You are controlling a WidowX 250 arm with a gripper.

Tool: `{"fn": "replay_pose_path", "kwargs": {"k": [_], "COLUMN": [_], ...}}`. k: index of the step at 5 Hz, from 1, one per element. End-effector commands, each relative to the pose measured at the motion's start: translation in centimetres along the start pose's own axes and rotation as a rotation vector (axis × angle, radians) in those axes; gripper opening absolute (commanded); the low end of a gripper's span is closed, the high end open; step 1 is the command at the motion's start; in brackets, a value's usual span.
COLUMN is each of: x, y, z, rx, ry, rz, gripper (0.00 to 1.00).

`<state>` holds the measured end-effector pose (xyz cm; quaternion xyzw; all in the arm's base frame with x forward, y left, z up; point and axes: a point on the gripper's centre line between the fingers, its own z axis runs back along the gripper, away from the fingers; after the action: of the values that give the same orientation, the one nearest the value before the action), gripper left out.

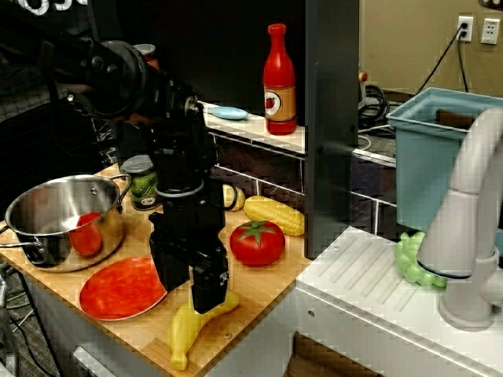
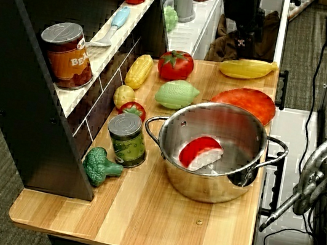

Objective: Put banana on plate

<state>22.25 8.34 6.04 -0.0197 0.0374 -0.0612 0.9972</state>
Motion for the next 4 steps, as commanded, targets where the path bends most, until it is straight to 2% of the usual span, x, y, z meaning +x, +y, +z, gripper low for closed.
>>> {"fn": "replay_pose_path", "kwargs": {"k": [1,2,3,4], "x": [-1.1,-0.6,-0.3,-0.7], "y": [1.1,0.8,1.5,2.0], "z": [-1.6,-2.8,-3.3,-3.6], "rx": [-0.014,-0.042,-0.048,-0.102], "ry": [-0.163,-0.185,-0.174,-0.177], "rz": [0.107,0.165,0.187,0.203], "gripper": [1.0,1.0,1.0,0.0]}}
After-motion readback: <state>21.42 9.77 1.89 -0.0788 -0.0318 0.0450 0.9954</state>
